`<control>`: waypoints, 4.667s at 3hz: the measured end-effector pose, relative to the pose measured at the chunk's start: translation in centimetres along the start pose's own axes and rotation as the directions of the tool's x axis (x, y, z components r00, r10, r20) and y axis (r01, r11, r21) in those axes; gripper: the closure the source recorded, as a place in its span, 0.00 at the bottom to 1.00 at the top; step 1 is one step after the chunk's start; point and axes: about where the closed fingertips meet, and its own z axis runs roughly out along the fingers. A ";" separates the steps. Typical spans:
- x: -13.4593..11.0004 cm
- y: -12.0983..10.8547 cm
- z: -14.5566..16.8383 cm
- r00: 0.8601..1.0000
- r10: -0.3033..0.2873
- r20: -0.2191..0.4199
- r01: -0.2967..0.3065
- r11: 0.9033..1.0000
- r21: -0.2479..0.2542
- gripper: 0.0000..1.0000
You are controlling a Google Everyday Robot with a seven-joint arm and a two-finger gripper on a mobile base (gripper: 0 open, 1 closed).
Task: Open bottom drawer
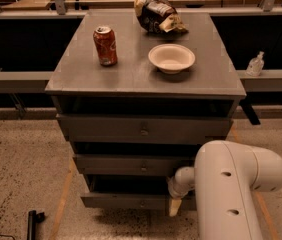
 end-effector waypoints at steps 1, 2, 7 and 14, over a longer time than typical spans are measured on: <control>0.3 -0.1 0.1 1.000 0.006 -0.025 -0.006 1.000 0.011 0.00; 0.8 0.3 0.7 0.998 0.029 -0.048 -0.029 1.000 0.001 0.00; 1.2 4.5 0.7 0.989 0.147 -0.023 -0.148 0.985 -0.084 0.73; 0.1 9.6 0.8 0.976 0.215 0.034 -0.201 0.949 -0.241 1.00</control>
Offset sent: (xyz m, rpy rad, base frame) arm -0.0017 -0.0109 -0.0164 -0.0695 0.0174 -0.0661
